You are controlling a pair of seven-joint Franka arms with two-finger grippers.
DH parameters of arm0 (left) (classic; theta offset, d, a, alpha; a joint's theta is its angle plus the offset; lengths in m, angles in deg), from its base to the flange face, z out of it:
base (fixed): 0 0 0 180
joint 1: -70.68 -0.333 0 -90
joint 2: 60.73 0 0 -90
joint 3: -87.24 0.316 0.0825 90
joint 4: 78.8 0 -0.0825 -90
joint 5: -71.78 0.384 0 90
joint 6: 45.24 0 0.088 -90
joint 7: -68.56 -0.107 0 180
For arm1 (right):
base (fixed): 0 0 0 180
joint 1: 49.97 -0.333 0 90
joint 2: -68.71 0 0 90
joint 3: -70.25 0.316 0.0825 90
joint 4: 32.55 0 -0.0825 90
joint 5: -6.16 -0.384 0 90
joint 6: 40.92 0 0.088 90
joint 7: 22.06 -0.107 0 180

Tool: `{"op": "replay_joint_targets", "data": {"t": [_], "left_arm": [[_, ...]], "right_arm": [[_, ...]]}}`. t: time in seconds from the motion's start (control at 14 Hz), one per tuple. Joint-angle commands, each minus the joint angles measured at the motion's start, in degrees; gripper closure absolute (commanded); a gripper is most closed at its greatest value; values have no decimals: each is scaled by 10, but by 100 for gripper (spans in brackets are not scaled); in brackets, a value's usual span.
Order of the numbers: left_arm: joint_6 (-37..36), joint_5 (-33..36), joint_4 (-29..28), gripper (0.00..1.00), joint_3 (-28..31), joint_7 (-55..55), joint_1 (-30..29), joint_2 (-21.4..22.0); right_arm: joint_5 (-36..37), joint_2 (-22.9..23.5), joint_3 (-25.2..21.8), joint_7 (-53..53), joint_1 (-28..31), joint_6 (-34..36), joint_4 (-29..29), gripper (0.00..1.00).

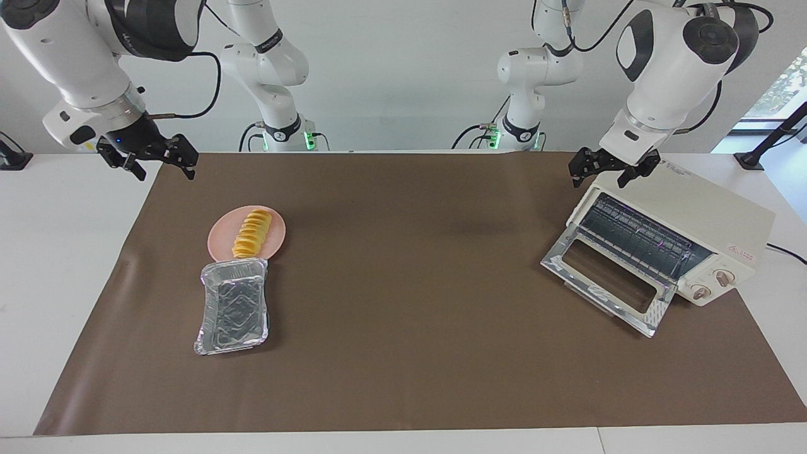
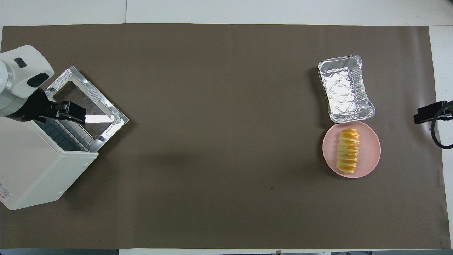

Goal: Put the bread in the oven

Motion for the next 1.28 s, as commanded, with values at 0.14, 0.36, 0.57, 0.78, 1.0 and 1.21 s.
{"op": "replay_joint_targets", "data": {"t": [0.14, 0.36, 0.57, 0.78, 1.0, 1.21], "left_arm": [[4, -6, -3, 0, 1, 5, -1, 9], [4, -6, -3, 0, 1, 5, -1, 9], [4, -6, -3, 0, 1, 5, -1, 9], [4, -6, -3, 0, 1, 5, -1, 9], [4, -6, -3, 0, 1, 5, -1, 9], [4, -6, -3, 0, 1, 5, -1, 9]], "right_arm": [[10, -14, 6, -12, -1, 3, -15, 0], [0, -30, 11, -22, -4, -12, -49, 0], [0, -56, 13, -31, -28, -73, -123, 0], [0, -64, 14, -31, -47, -128, -222, 0], [0, -62, 14, -31, -61, -209, -297, 0], [0, -57, 14, -35, -70, -293, -355, 0]]}}
